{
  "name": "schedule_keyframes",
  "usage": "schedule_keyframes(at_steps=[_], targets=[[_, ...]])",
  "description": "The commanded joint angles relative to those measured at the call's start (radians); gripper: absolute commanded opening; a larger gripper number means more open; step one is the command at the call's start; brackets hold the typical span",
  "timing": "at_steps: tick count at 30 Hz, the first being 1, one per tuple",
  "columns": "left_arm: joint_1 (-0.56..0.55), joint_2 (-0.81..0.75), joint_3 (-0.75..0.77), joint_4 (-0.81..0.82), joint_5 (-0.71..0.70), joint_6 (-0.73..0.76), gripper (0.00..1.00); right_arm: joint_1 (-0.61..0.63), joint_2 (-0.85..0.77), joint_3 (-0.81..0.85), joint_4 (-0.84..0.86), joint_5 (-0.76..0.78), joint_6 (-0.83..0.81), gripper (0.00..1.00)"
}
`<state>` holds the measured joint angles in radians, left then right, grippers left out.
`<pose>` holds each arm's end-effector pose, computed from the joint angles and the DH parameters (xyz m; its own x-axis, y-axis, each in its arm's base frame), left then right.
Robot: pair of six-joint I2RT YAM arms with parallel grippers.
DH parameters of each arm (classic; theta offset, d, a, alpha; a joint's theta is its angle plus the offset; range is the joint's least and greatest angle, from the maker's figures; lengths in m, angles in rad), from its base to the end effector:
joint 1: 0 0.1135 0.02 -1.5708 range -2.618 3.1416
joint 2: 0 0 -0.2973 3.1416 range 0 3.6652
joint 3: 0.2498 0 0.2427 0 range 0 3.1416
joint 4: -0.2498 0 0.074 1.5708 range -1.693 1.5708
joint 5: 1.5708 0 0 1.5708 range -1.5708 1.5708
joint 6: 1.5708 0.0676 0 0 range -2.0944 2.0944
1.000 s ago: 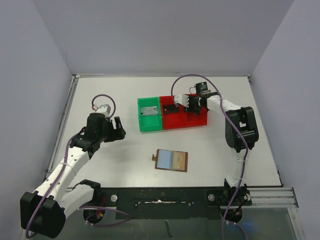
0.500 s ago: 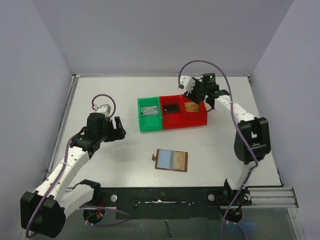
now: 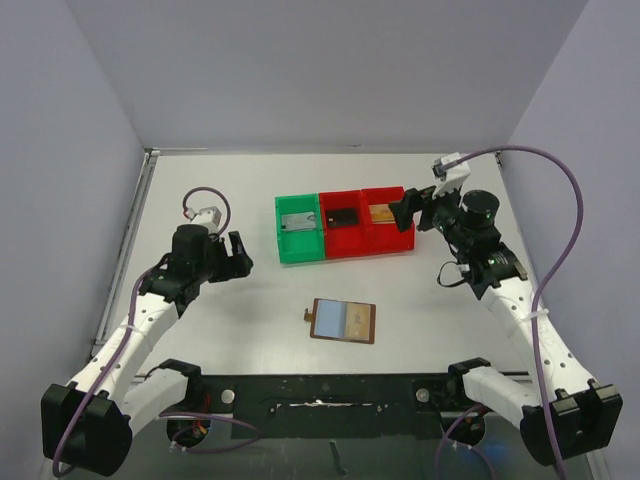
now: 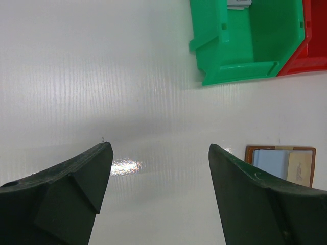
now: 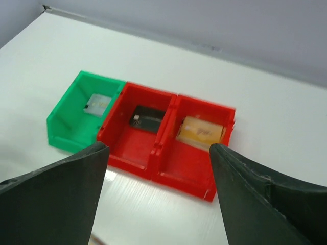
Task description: Take the credit cards out of the card holder
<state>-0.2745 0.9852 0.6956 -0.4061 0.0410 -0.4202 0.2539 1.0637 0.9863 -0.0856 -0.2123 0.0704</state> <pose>0.1983 -0.0587 0.2609 -0.6861 -0.2302 -0.6901 0.0233 0.9412 -0.3371 0.2413 0.0773 0.3923 -0.1881 0.0222 -0.9819 -0.4346 0.8946 0.1035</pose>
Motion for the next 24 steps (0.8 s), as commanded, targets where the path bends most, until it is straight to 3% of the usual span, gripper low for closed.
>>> schedule_keyframes(at_steps=[1,4,10,16,21,24], targets=[[0.01,-0.013,-0.001,0.062,0.023,0.017,0.76,-0.009,-0.126,-0.112,-0.046,0.021,0.248,0.85],[0.009,-0.01,-0.003,0.067,0.033,0.016,0.76,-0.01,-0.234,-0.238,-0.033,0.01,0.362,0.99],[0.011,-0.006,-0.007,0.08,0.092,-0.006,0.77,-0.013,-0.413,-0.464,0.013,-0.018,0.574,0.98],[0.013,-0.021,-0.029,0.108,0.174,-0.069,0.77,-0.013,-0.492,-0.611,0.07,-0.094,0.807,0.98],[0.011,-0.025,-0.09,0.258,0.348,-0.257,0.7,-0.01,-0.5,-0.817,0.342,-0.21,1.055,0.97],[0.0,0.001,-0.054,0.265,0.423,-0.288,0.69,-0.01,-0.454,-0.949,0.569,-0.26,1.192,0.98]])
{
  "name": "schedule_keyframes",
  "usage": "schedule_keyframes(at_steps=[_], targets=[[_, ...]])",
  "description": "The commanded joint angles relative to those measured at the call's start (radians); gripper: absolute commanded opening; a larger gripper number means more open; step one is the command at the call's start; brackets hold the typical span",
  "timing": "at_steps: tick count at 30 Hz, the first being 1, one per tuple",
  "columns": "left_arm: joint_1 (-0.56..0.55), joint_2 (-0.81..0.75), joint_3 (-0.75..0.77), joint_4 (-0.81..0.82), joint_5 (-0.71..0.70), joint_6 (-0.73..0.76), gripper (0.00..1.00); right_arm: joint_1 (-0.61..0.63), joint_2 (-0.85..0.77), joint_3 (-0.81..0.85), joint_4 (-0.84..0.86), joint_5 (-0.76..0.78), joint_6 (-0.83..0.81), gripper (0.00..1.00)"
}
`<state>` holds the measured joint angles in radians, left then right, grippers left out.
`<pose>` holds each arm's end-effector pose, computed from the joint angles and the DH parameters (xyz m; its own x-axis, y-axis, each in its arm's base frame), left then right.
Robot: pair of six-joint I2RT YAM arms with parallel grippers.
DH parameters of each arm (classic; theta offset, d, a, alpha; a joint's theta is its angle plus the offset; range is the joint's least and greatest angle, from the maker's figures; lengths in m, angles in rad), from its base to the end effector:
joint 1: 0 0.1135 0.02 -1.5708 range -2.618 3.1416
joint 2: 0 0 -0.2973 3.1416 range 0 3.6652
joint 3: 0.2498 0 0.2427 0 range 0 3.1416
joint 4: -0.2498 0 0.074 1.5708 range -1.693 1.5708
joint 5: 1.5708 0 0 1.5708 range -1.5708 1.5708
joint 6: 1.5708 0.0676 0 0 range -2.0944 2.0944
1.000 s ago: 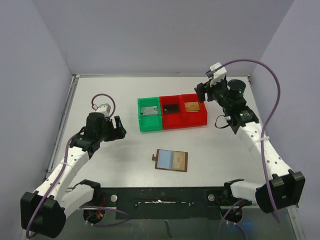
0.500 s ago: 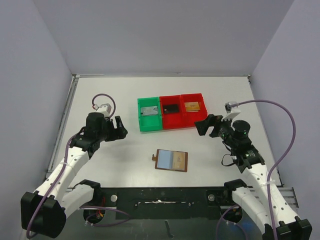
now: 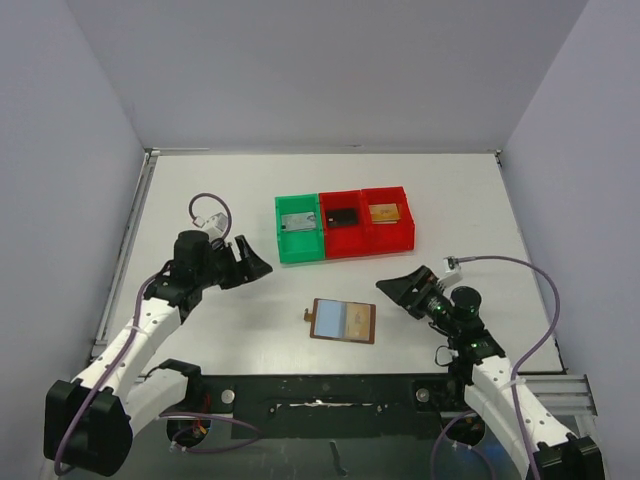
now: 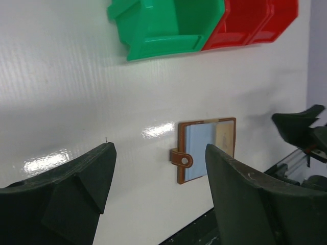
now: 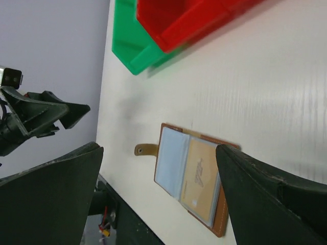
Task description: Take the credit cards out of the card holder
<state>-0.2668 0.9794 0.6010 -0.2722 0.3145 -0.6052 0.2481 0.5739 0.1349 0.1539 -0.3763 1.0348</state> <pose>0.1922 -0.0742 0.2454 -0.7582 -0.3536 -0.5478 0.0691 0.7919 -0.6068 0.1297 0.0585 0.1908 -0.6295 0.6654 -0.4012 -0.0568 0.4756 0.8778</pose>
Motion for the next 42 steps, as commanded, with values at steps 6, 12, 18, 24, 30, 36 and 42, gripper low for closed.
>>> schedule_keyframes(at_steps=[6,12,18,24,30,36,42], targets=[[-0.101,0.0,0.085,0.134,0.135,-0.141,0.7,0.008,0.118,-0.015,0.197,-0.158,0.086,0.98],[-0.284,0.06,0.127,0.129,0.0,-0.151,0.7,0.015,0.109,0.115,-0.084,-0.062,-0.057,0.98],[-0.437,0.138,0.162,0.159,-0.101,-0.17,0.7,0.018,0.104,0.123,-0.153,-0.03,-0.04,0.98],[-0.484,0.169,0.157,0.206,-0.116,-0.19,0.7,0.045,0.1,0.074,-0.084,-0.031,0.006,0.98],[-0.497,0.165,0.138,0.234,-0.116,-0.204,0.7,0.117,0.158,0.077,-0.067,0.062,0.046,0.99],[-0.499,0.144,0.131,0.225,-0.123,-0.192,0.7,0.253,0.219,0.121,-0.043,0.17,0.054,0.96],[-0.503,0.15,0.111,0.237,-0.121,-0.202,0.7,0.375,0.233,0.161,-0.13,0.308,0.076,0.94]])
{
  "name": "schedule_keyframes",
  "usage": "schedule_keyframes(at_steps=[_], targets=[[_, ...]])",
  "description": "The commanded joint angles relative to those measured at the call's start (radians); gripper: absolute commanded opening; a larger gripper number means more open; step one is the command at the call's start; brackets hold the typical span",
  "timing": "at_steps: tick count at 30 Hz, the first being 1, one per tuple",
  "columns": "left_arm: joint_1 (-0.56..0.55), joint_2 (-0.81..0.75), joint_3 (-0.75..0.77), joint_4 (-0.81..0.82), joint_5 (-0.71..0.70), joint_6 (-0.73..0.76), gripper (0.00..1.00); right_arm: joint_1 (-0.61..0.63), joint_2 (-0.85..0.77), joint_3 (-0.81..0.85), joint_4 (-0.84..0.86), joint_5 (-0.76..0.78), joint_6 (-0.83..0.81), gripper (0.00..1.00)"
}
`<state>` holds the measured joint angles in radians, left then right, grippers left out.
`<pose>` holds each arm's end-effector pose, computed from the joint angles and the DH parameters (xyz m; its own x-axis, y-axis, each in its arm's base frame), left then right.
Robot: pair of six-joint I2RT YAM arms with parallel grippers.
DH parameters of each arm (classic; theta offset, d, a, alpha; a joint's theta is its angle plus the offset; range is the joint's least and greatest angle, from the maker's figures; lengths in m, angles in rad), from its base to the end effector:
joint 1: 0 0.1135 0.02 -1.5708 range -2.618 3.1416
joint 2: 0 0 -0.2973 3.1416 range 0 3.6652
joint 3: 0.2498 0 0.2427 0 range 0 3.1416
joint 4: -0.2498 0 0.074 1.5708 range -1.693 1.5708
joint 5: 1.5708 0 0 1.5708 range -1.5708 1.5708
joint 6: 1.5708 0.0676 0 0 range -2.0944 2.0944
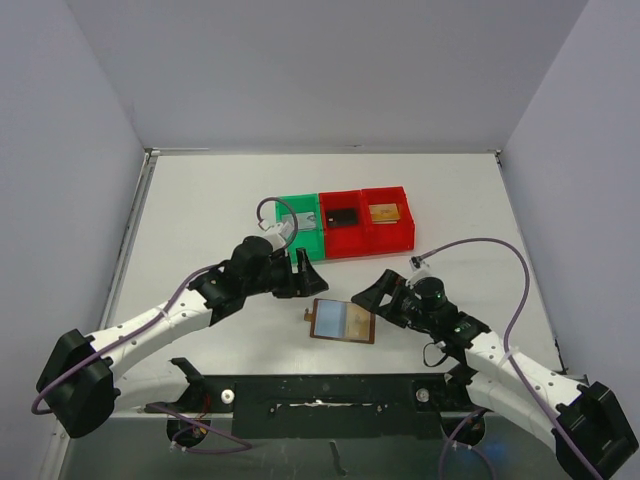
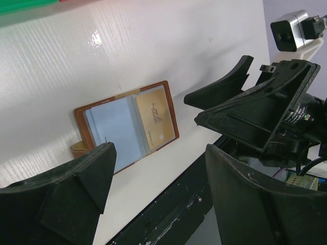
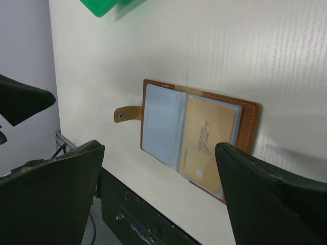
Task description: Take the credit cards out of the card holder
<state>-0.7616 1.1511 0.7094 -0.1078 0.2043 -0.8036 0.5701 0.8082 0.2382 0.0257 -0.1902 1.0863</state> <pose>0.1763 -0.1870 0.2655 -0.8389 -0.1740 -0.5157 0.2839 0.6685 -0.6874 0.1321 0.0999 0.1794 -0.7925 0.5241 -0.3118 0.0755 0.5917 0.8026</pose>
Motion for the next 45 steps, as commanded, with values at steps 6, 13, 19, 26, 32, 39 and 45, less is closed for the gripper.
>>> schedule_keyframes(at_steps=[6,13,19,26,32,39,45], targets=[[-0.016,-0.049,-0.048,0.124,-0.036,-0.068,0.69,0.125,0.025,0.077,-0.042,0.174,0.059,0.91],[-0.016,-0.013,-0.048,0.126,-0.007,-0.079,0.68,0.222,0.092,0.113,-0.087,0.222,0.096,0.82],[-0.019,0.024,-0.044,0.174,0.027,-0.091,0.66,0.276,0.133,0.129,-0.145,0.267,0.144,0.7],[-0.065,0.09,-0.048,0.221,0.064,-0.1,0.62,0.272,0.114,0.147,-0.265,0.364,0.157,0.66],[-0.085,0.103,-0.1,0.261,0.045,-0.141,0.57,0.176,0.106,0.116,-0.182,0.252,0.112,0.59],[-0.086,0.122,-0.103,0.259,0.033,-0.153,0.51,0.12,0.205,0.136,-0.107,0.159,0.053,0.49],[-0.098,0.152,-0.107,0.284,0.033,-0.173,0.49,0.102,0.313,0.177,-0.139,0.144,0.054,0.4]])
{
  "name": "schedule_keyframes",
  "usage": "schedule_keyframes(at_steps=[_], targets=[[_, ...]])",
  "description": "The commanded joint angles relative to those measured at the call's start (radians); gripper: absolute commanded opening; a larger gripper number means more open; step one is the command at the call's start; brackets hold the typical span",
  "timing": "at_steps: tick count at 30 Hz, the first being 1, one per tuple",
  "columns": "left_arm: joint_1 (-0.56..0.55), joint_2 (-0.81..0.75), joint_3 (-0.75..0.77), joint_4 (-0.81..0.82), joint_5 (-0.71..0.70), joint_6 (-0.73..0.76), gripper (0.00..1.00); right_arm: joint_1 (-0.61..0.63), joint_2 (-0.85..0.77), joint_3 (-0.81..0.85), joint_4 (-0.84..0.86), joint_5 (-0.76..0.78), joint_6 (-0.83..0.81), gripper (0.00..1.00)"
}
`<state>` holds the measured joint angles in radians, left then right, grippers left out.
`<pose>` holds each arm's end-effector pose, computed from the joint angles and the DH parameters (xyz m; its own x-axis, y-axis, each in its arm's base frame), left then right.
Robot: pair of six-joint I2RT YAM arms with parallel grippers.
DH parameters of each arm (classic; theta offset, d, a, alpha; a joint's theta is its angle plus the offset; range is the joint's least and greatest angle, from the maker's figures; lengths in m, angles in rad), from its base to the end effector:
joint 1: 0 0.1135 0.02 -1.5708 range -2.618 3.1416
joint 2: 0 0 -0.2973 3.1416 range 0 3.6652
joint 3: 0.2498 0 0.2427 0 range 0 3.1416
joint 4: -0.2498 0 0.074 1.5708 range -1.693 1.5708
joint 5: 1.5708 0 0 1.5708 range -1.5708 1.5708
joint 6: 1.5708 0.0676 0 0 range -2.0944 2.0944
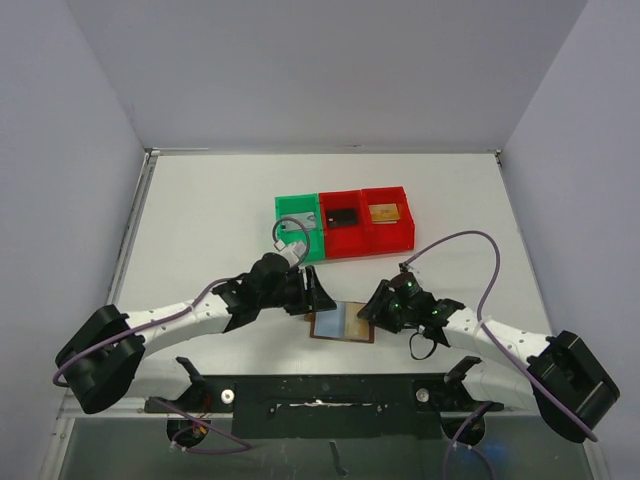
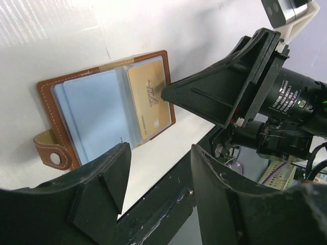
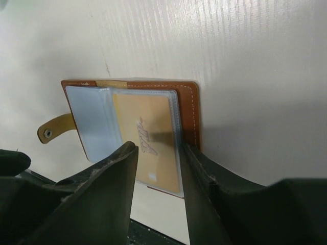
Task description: Take the credit cards out of the card holder
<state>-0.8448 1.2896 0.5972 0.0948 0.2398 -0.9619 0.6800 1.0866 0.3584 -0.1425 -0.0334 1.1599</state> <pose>0.1687 -0.2143 0.2166 -0.9165 -0.1679 -0.3632 0.1837 0.6300 -0.7546 0.1450 0.1201 0.1566 -0.8290 0.5080 -0.2339 0.2875 0.7459 0.6009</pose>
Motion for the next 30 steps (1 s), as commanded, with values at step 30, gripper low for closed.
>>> schedule_keyframes(at_steps=[30], targets=[[-0.083,0.29,0.009,0.268,-0.112,-0.125,0.34,-0.015,0.109,0.039,0.033,-0.054,-0.044,0.28]])
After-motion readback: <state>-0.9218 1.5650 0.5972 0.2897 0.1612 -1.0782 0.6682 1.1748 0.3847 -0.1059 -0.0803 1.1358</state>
